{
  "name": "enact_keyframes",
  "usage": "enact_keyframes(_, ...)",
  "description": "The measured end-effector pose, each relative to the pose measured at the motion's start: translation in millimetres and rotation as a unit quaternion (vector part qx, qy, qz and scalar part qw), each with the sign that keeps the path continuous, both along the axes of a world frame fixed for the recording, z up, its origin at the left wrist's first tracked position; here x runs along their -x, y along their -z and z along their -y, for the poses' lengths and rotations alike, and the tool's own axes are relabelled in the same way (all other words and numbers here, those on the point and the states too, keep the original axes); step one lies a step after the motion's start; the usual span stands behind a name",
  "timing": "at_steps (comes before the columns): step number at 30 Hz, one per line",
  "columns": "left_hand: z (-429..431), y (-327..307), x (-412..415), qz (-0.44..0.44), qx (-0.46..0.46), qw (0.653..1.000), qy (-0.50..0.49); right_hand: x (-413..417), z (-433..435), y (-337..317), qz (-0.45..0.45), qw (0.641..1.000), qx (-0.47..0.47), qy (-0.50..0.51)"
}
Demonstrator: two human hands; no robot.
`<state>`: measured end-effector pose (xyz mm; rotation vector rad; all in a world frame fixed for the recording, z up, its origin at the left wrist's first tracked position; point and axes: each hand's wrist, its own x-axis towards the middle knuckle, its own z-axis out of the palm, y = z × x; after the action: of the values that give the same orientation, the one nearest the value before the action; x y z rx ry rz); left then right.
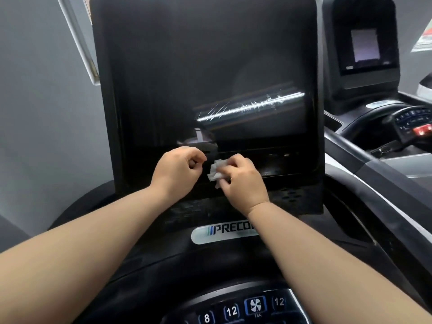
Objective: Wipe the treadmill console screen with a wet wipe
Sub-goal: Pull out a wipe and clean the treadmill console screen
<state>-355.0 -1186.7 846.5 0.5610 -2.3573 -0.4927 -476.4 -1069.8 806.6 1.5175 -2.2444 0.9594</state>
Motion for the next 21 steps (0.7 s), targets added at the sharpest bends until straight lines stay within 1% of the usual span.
enact_keyframes(3, -3, 1, 8, -0.014, 0.019, 1.0, 0.011, 14, -7, 0, -0.044, 0.999, -0.015, 0.007)
enact_keyframes(6, -9, -1, 18, -0.023, 0.019, 0.999, 0.019, 45, -36, 1, -0.048, 0.996, -0.03, 0.07)
enact_keyframes(8, -13, -2, 25, -0.031, 0.016, 0.999, 0.023, 70, -61, 2, -0.024, 0.989, -0.039, 0.138)
enact_keyframes(10, -19, -1, 31, -0.03, 0.021, 0.999, 0.031, 89, -82, 0, 0.016, 0.974, -0.046, 0.223)
enact_keyframes(12, -25, 1, 36, -0.022, 0.027, 0.999, 0.042, 100, -94, -5, 0.06, 0.958, -0.047, 0.276)
enact_keyframes(14, -28, 4, 40, -0.011, 0.03, 0.998, 0.05, 99, -96, -10, 0.078, 0.96, -0.018, 0.267)
enact_keyframes(16, -29, 7, 41, -0.003, 0.034, 0.998, 0.049, 85, -89, -11, 0.073, 0.974, -0.001, 0.212)
enact_keyframes(19, -26, 10, 42, 0.003, 0.038, 0.998, 0.04, 62, -70, -5, 0.066, 0.989, -0.03, 0.132)
enact_keyframes(21, -24, 10, 40, 0.005, 0.033, 0.999, 0.032, 63, -64, -1, 0.058, 0.989, -0.04, 0.13)
